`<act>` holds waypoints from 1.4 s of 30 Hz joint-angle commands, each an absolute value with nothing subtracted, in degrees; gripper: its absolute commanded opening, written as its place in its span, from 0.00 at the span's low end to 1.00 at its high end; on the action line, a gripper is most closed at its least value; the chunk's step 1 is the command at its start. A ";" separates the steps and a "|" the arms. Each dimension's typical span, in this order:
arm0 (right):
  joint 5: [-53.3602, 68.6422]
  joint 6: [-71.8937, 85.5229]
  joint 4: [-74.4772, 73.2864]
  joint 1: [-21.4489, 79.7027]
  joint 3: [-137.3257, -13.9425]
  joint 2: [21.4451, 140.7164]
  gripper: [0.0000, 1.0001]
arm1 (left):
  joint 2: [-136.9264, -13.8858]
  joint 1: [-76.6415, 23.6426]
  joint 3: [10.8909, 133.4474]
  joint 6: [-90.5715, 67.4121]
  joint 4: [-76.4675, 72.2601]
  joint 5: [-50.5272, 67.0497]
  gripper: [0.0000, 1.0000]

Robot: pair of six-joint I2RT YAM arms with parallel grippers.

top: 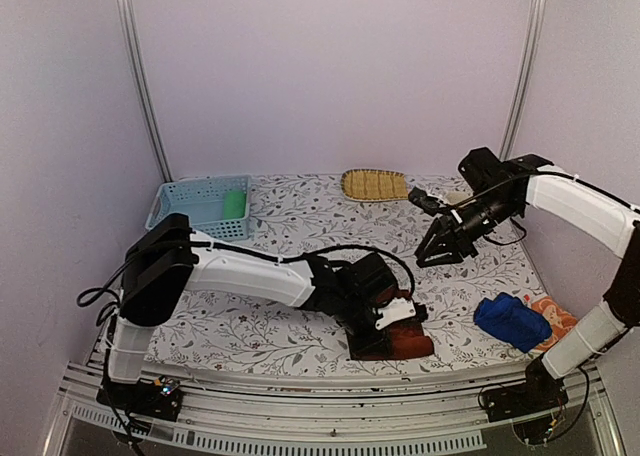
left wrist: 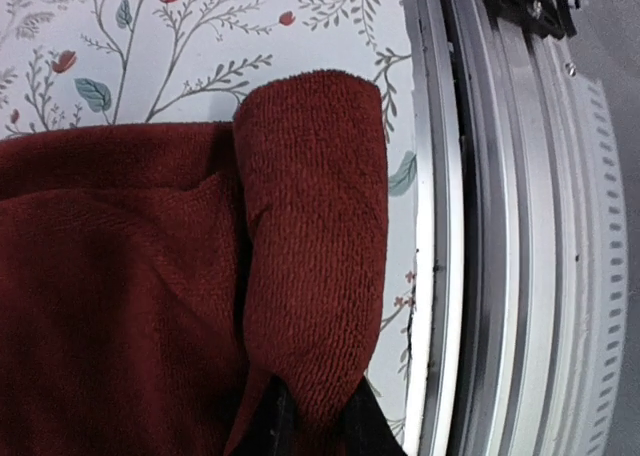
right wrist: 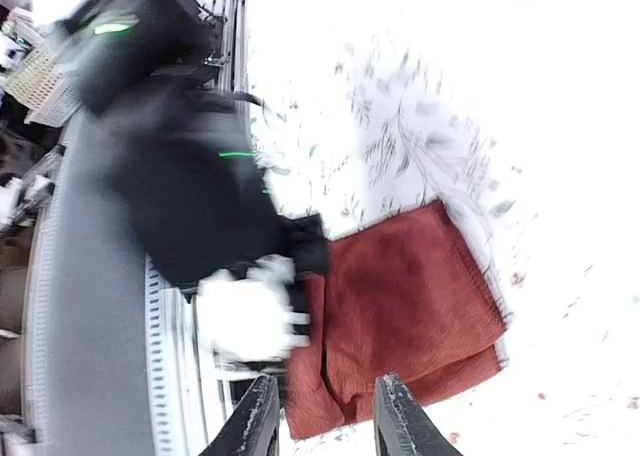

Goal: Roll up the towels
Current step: Roll the towel at the center of the board.

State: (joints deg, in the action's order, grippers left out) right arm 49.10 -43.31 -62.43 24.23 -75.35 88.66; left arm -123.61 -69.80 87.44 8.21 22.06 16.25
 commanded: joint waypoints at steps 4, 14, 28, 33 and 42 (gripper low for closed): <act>44.85 -40.70 -50.54 24.87 -65.26 73.29 0.35 | -133.61 -62.40 94.19 -5.39 32.42 41.73 0.06; 34.16 -45.90 -47.07 34.11 -51.41 66.35 0.34 | -136.66 -59.21 92.64 -13.69 28.23 49.49 0.06; 14.33 -42.95 -28.23 52.37 -40.65 76.18 0.45 | -137.84 -57.25 90.85 -16.79 25.80 50.86 0.06; 10.23 -41.93 -23.23 54.80 -40.00 82.24 0.44 | -138.24 -57.10 90.53 -16.90 24.96 51.32 0.10; 11.66 -42.36 -24.74 55.79 -39.96 87.48 0.15 | -133.88 -56.20 90.06 -13.49 24.76 47.46 0.27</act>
